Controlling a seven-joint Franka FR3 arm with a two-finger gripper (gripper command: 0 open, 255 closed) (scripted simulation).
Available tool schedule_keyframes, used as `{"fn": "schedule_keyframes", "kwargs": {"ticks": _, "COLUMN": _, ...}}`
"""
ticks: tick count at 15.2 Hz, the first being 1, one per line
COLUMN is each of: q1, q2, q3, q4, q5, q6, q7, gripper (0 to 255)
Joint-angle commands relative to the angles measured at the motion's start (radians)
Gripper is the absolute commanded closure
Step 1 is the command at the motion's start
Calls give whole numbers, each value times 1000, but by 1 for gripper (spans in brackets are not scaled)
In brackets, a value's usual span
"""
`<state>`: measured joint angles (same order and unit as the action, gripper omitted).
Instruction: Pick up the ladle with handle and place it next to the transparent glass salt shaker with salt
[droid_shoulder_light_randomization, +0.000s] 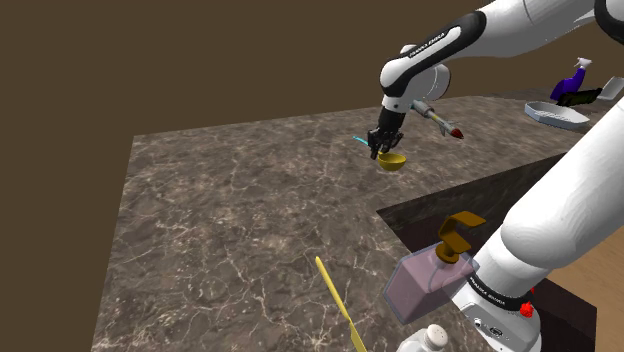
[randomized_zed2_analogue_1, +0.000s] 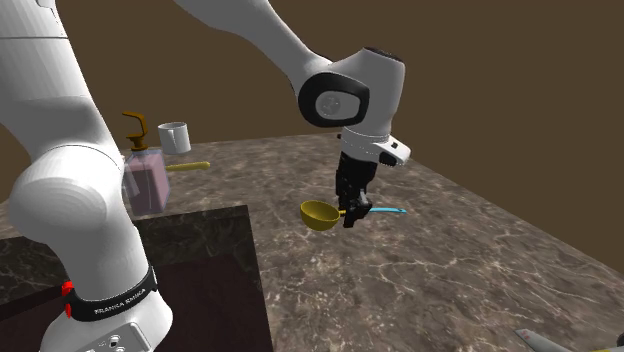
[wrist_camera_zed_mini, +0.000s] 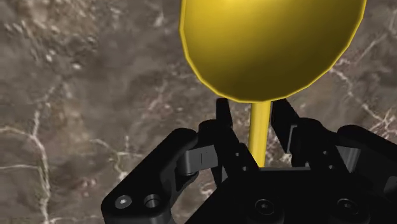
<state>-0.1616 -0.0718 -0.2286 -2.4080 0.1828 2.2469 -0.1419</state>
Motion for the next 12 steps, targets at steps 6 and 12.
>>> {"fn": "schedule_keyframes", "kwargs": {"ticks": 6, "q1": 2, "q2": 2, "q3": 2, "q4": -1, "q5": 1, "q6": 0, "q7": 0, "gripper": 255}}
{"fn": "schedule_keyframes", "kwargs": {"ticks": 12, "q1": -1, "q2": -35, "q3": 3, "q4": 20, "q5": -16, "q6": -54, "q7": 18, "gripper": 255}}
